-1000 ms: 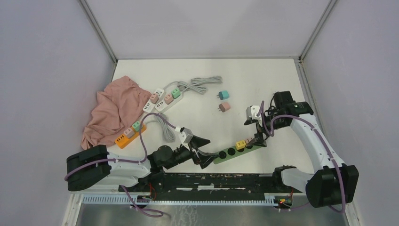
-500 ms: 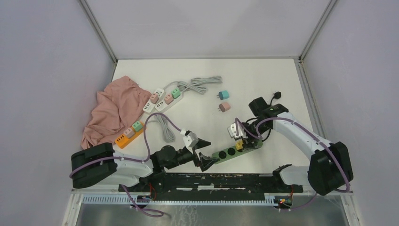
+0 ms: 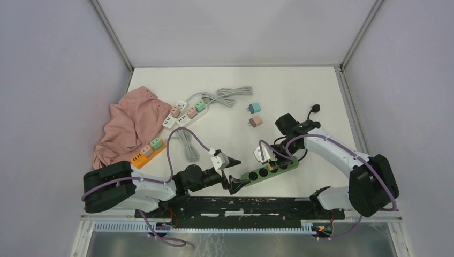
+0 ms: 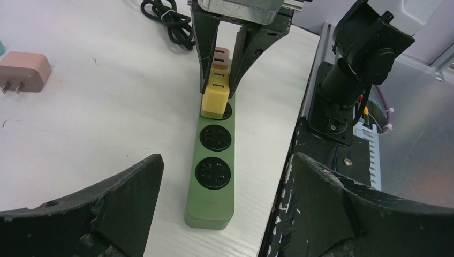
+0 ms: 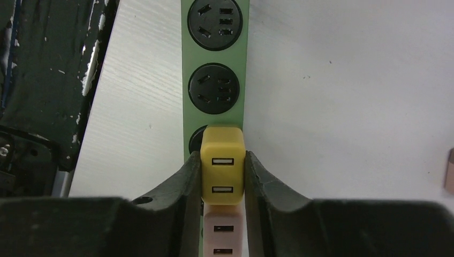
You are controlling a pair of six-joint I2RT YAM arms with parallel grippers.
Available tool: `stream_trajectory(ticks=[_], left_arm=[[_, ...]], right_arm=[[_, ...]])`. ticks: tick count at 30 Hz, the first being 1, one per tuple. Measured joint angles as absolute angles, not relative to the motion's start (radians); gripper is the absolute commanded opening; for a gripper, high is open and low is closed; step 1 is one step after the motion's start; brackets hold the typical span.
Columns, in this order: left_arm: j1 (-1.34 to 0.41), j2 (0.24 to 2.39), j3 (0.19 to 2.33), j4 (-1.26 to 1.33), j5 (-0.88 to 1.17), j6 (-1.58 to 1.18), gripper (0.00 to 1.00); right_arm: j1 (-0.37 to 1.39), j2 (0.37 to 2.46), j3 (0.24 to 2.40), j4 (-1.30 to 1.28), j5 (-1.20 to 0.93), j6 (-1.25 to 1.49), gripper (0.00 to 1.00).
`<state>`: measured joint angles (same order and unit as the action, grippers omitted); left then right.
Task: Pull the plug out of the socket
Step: Remove the plug from the socket.
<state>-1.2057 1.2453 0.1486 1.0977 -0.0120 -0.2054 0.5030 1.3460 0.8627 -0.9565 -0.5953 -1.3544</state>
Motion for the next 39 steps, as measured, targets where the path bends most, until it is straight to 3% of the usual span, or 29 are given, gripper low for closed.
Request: stream_trajectory(ticks=[3, 4, 18, 25, 39], left_arm=[[-1.206, 1.256, 0.15, 1.093, -0.001, -0.192, 0.97], [-1.206, 1.262, 0.15, 1.097, 0.001, -0.187, 0.98], [-1.209, 1.619, 0.247, 1.196, -0.019, -0.03, 0.99], [-1.237, 1.664, 0.326, 1.183, -0.026, -0.013, 0.98], [-1.257, 1.695, 0.28, 1.211, -0.06, 0.025, 0.98]], right_arm=[[0.518, 1.348, 0.866, -0.959, -0.583, -1.359, 0.02], [0.52, 1.348, 0.867, -0.96, -0.58, -1.36, 0.0], [0.619, 1.275, 0.82, -0.863, -0.678, -1.235, 0.0], [0.642, 1.279, 0.82, -0.823, -0.664, -1.182, 0.0], [0.653, 1.3, 0.82, -0.801, -0.651, -1.15, 0.0]])
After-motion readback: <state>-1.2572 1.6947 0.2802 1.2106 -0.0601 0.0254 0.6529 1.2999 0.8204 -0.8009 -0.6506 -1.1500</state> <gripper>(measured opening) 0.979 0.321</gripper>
